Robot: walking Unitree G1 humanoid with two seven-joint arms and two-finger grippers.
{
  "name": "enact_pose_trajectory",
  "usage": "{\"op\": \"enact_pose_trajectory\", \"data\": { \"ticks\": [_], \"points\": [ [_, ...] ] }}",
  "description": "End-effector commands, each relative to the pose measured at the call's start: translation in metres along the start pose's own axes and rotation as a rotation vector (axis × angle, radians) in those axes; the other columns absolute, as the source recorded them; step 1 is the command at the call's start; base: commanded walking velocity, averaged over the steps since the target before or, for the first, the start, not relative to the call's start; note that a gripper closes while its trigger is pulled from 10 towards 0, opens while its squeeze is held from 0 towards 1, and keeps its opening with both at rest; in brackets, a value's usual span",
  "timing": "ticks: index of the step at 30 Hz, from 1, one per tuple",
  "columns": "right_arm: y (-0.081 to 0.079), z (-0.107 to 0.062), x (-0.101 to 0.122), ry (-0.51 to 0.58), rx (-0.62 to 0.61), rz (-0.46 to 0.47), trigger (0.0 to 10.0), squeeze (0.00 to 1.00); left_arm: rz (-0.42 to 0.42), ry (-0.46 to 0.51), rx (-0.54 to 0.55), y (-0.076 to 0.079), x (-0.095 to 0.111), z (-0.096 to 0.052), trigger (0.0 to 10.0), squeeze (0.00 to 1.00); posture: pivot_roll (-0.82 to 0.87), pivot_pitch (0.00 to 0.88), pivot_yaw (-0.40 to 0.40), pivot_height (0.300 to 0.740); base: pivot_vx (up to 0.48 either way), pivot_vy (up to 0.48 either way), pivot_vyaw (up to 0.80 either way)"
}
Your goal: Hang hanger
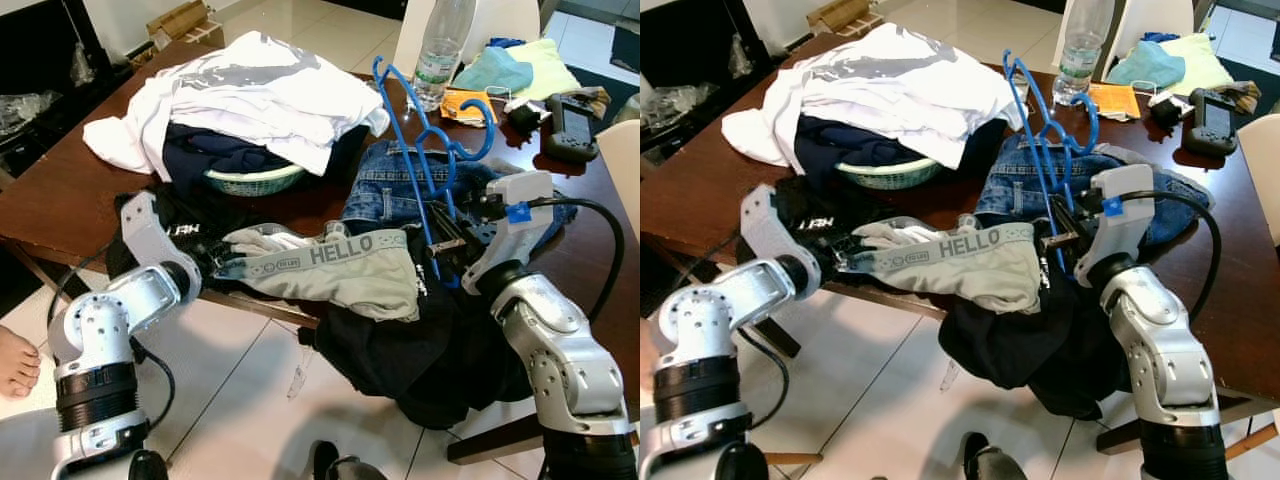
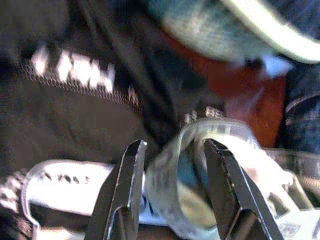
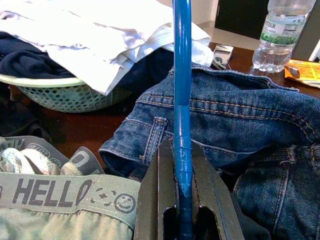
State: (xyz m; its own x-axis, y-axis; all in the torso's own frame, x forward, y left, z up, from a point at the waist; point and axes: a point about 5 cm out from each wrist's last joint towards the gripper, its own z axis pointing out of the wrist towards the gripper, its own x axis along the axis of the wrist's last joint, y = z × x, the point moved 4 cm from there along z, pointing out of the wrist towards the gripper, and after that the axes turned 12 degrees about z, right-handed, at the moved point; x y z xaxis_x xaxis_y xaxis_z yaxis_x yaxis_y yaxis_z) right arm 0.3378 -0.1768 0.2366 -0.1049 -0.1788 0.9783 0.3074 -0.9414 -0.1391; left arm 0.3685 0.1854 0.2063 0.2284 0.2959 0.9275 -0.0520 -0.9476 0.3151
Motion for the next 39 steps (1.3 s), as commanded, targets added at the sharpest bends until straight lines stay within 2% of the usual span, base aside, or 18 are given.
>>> {"op": "enact_pose_trajectory", "data": {
  "ticks": [1,4,6,8,15,18,20,22,31,39],
  "points": [
    [0.001,-0.003,0.000,-0.004,-0.005,-0.013,10.0,0.00,0.033,0.004,0.024,-0.004,-0.002,-0.002,10.0,0.00,0.04,0.237,-0.028,0.740,0.000,0.000,0.00],
    [0.001,-0.003,0.000,-0.004,-0.005,-0.013,10.0,0.00,0.051,0.026,0.036,-0.005,0.002,-0.003,10.0,0.00,0.04,0.237,-0.028,0.740,0.000,0.000,0.00],
    [0.001,-0.003,0.000,-0.004,-0.005,-0.013,10.0,0.00,0.103,0.067,0.091,-0.011,0.012,-0.006,10.0,0.00,0.04,0.237,-0.030,0.740,0.000,0.000,0.00],
    [0.001,-0.003,0.000,-0.004,-0.004,-0.013,10.0,0.00,0.113,0.068,0.109,-0.014,0.013,-0.006,10.0,0.00,0.04,0.237,-0.029,0.740,0.000,0.000,0.00],
    [0.001,-0.003,0.000,-0.004,-0.003,-0.013,10.0,0.00,0.093,0.022,0.109,-0.016,0.002,-0.005,10.0,0.00,0.03,0.237,-0.029,0.740,0.000,0.000,0.00],
    [0.001,-0.003,0.000,-0.004,-0.003,-0.013,10.0,0.00,0.065,-0.015,0.095,-0.015,-0.011,-0.001,10.0,0.00,0.03,0.237,-0.028,0.740,0.000,0.000,0.00],
    [0.001,-0.003,0.000,-0.004,-0.003,-0.013,10.0,0.00,0.065,-0.015,0.095,-0.015,-0.011,-0.001,10.0,0.00,0.03,0.237,-0.028,0.740,0.000,0.000,0.00],
    [0.001,-0.003,0.001,-0.003,-0.005,-0.015,10.0,0.00,0.052,-0.030,0.065,-0.009,-0.017,0.003,10.0,0.00,0.03,0.236,-0.027,0.740,0.000,0.000,0.00],
    [0.001,-0.003,0.001,-0.003,-0.006,-0.017,10.0,0.00,0.057,-0.035,0.051,-0.005,-0.018,0.008,10.0,0.00,0.03,0.238,-0.027,0.740,0.000,0.000,0.00],
    [0.001,-0.004,0.001,-0.002,-0.007,-0.018,10.0,0.00,0.056,-0.058,0.007,0.005,-0.021,0.014,10.0,0.00,0.03,0.240,-0.024,0.740,0.000,0.000,0.00]
  ]
}}
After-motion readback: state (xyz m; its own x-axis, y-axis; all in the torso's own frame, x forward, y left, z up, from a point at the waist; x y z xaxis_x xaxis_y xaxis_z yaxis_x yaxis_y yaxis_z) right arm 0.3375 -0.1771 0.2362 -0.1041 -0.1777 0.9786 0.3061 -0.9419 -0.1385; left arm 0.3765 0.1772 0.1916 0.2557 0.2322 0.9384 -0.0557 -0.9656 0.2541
